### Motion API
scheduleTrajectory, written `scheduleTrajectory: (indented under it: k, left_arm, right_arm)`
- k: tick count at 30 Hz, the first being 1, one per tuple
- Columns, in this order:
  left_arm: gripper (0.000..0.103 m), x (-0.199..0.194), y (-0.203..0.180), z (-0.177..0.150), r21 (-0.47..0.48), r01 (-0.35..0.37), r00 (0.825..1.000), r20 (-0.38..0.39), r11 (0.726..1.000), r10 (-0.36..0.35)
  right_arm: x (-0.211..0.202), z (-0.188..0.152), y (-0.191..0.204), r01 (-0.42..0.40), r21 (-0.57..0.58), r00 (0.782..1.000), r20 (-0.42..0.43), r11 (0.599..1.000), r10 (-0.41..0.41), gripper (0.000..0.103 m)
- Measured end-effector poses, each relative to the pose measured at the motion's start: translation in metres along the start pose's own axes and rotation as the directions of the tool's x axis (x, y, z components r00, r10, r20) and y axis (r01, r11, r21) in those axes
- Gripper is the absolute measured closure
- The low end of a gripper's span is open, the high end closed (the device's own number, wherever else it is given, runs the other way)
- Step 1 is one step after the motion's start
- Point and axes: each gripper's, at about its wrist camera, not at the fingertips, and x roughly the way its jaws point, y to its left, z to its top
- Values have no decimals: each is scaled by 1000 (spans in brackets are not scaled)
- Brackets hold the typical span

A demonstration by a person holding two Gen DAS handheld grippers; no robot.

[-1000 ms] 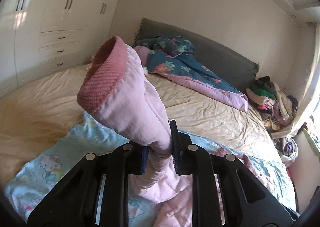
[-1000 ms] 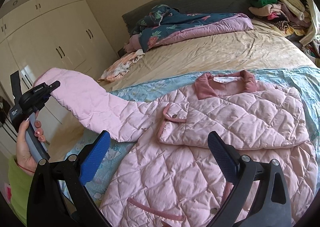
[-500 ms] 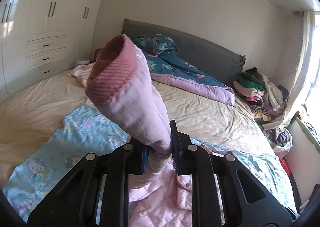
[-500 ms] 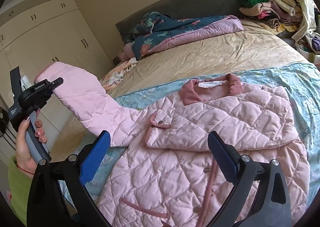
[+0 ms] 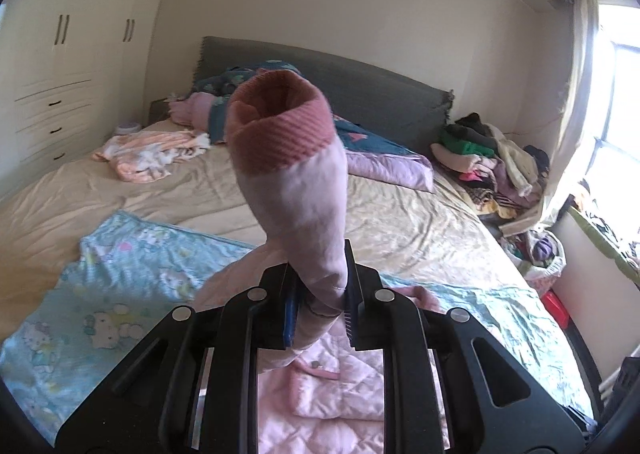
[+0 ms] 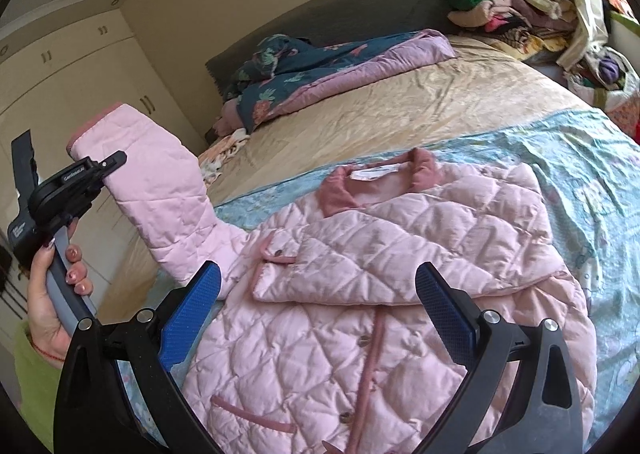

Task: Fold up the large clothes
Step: 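Carry the sleeve and side across the jacket front with the left tool, release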

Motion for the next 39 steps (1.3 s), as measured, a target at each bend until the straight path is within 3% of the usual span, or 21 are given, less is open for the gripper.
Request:
scheduleTrajectory:
  k: [20,39]
  left_arm:
    - [92,51,-76,-56,86,133,984,-127,987,-122]
    - [90,102,-128,-142,195,233,934,-319,953,-163]
  right_arm:
    - [-10,-2,-54,46,96,999,12,994,-47,6]
    - [-8,-4,-94,105,173,994,9,979,-109,6]
